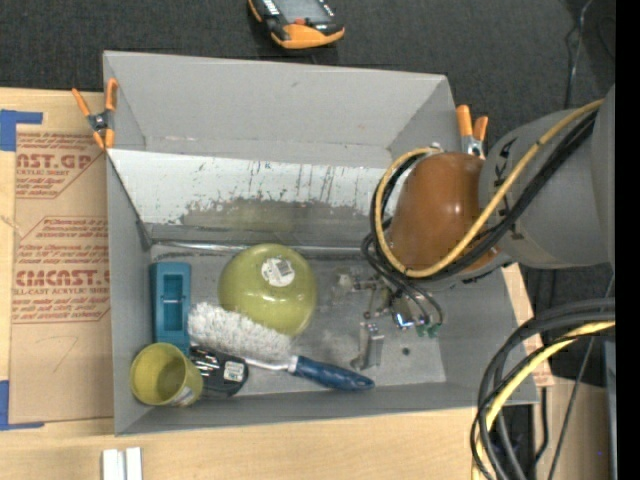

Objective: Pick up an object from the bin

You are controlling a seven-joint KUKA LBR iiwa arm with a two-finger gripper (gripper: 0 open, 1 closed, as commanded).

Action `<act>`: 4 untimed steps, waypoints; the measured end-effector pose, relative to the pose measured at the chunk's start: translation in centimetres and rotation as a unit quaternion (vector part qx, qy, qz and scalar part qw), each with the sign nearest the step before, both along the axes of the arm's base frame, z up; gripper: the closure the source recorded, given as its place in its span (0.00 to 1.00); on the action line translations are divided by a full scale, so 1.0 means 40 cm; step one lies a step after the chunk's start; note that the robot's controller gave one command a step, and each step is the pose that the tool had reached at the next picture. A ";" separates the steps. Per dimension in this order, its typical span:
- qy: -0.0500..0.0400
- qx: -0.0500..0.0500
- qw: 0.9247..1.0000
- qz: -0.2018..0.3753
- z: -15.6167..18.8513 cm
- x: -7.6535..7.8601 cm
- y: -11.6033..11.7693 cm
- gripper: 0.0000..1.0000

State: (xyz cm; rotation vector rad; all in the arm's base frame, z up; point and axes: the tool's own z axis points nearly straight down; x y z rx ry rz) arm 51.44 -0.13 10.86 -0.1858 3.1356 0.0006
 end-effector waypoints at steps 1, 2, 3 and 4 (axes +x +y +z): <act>0.000 -0.001 1.000 0.008 -0.009 -0.074 0.142 0.00; -0.008 -0.002 1.000 -0.019 -0.092 -0.078 0.161 0.00; -0.003 0.000 0.996 -0.084 -0.097 -0.088 0.129 1.00; -0.003 0.000 0.996 -0.084 -0.097 -0.087 0.129 1.00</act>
Offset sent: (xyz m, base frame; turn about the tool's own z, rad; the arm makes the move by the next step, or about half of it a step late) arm -0.0339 0.0657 -0.0386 0.0338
